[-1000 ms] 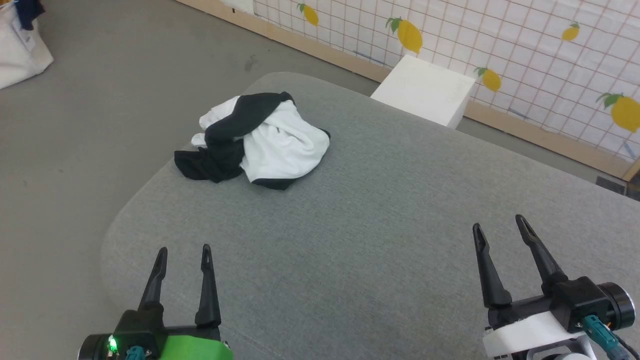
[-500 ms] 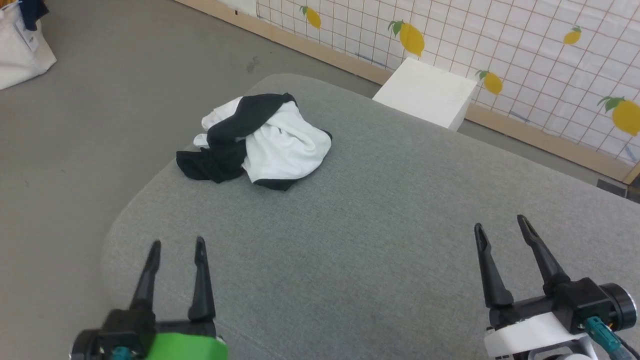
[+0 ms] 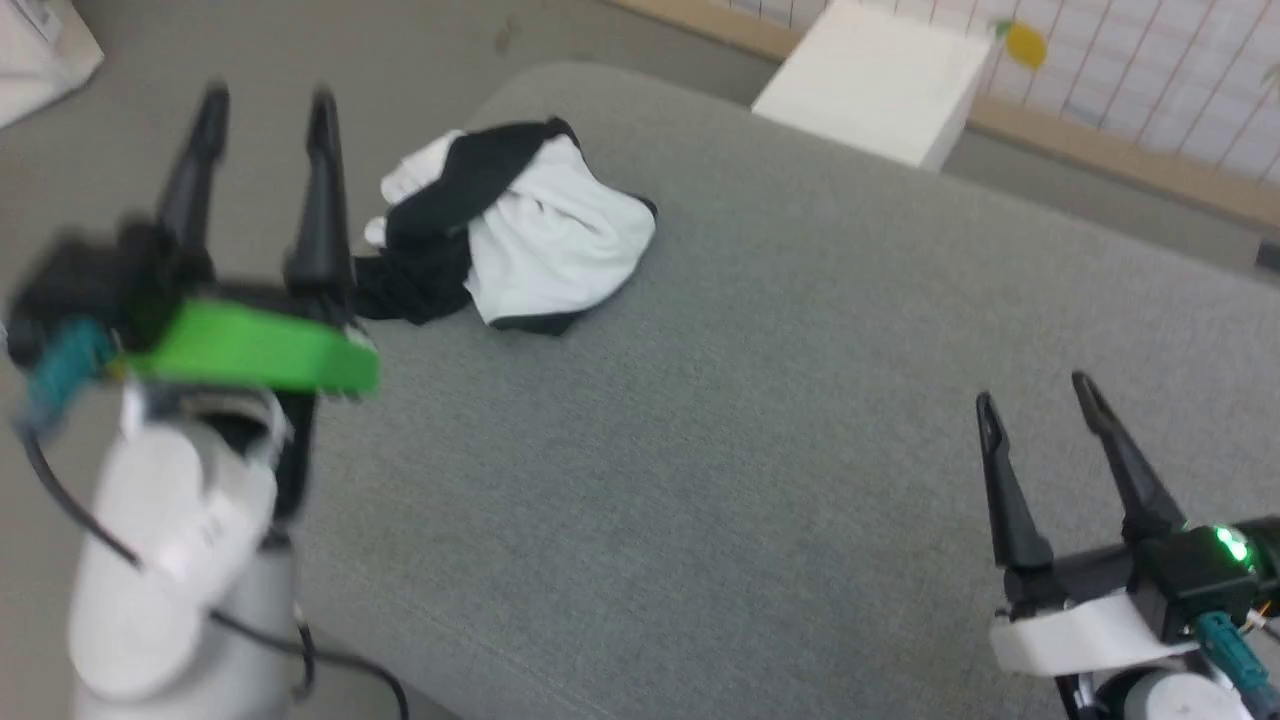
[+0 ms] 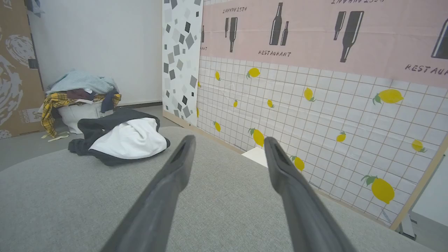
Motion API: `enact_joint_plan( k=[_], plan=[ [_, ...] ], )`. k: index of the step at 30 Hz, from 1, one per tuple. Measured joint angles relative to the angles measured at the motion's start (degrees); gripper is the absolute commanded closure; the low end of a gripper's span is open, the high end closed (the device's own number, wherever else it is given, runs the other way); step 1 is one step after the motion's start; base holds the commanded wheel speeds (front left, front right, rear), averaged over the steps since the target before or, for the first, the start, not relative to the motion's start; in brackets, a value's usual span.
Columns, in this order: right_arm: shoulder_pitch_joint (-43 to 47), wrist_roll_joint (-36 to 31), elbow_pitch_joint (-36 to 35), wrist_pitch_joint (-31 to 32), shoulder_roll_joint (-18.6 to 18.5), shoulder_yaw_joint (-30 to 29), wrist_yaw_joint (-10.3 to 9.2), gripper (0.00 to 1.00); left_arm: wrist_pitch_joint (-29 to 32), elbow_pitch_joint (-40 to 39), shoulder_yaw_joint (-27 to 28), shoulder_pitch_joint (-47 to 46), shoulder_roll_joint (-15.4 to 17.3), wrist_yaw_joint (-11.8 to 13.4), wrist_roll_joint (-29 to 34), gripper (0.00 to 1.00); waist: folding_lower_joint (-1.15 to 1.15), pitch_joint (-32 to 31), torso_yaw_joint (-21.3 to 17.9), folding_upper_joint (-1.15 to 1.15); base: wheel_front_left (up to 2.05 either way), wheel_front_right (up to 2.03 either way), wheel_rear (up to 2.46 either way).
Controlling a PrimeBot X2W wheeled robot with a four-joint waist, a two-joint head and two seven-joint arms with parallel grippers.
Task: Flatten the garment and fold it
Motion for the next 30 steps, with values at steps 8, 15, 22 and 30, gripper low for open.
enact_joint_plan(
  k=[8, 15, 22, 30],
  plan=[
    [-3.36, -1.97, -7.94, 3.96, -2.00, 0.51, 0.00, 0.00, 9.27, 10.71, 2.04, -14.44, 3.00, -0.46, -4.08, 0.00, 0.00, 8.17, -1.55, 0.00, 0.00, 0.00, 0.00],
    [-6.10, -1.86, -13.48, 7.28, -5.00, 1.13, 0.00, 0.00, 16.36, 21.11, 2.76, -19.68, 6.80, -1.15, -6.33, 0.00, 0.01, 15.10, -4.03, 0.00, 0.00, 0.00, 0.00],
    [-8.29, -1.15, -16.83, 9.05, -6.51, 1.05, 0.00, 0.00, 22.83, 26.74, 1.57, -21.91, 8.72, -1.97, -7.67, 0.00, 0.01, 21.25, -7.27, 0.00, 0.00, 0.00, 0.00],
    [-9.12, -0.68, -17.22, 9.09, -6.64, 0.92, 0.00, 0.00, 28.42, 31.12, 2.30, -21.98, 9.48, 0.48, -9.46, 0.00, 0.01, 25.98, -11.91, 0.00, 0.00, 0.00, 0.00]
  ],
)
